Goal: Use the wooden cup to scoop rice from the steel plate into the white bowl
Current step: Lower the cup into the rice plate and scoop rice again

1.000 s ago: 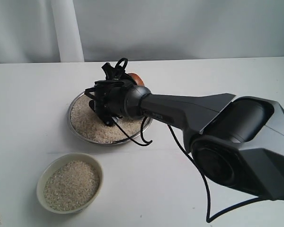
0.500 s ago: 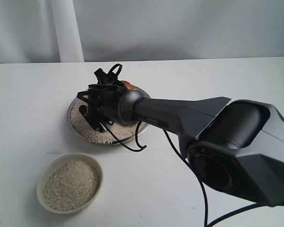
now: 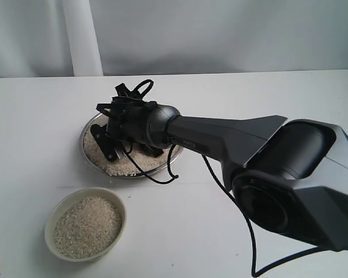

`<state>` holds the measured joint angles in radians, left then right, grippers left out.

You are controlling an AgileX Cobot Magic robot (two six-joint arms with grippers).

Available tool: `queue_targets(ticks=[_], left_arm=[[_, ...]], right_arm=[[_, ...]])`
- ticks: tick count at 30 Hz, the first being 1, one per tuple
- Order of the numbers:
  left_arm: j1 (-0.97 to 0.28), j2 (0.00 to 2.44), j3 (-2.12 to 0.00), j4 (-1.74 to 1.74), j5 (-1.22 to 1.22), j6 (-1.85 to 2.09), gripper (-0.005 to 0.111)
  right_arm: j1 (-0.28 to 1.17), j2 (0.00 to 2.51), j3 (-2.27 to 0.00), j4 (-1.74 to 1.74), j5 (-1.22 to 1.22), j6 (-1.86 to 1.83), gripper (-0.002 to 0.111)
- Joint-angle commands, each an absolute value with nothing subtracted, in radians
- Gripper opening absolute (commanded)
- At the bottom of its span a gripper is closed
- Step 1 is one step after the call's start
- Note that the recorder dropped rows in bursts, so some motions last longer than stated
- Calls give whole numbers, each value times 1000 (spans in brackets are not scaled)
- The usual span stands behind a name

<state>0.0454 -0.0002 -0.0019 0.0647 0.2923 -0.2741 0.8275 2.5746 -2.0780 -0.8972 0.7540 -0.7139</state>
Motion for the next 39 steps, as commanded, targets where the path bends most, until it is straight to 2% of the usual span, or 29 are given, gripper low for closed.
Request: queue_targets(ticks=[1,18,23,39], left_arm=[[42,0,0,61,286,-275,0],[42,0,0,61,286,-275,0],[33,0,0,61,286,-275,0],[28,0,0,61,286,-275,0]], right_arm=[[837,2589,-2073,-754,689,-697,0],[834,2587,-2073,-626,653,-524,0],[787,2587,-2073,-430,629,-512,0],[730,2587,-2073,-181,515,-507,0]])
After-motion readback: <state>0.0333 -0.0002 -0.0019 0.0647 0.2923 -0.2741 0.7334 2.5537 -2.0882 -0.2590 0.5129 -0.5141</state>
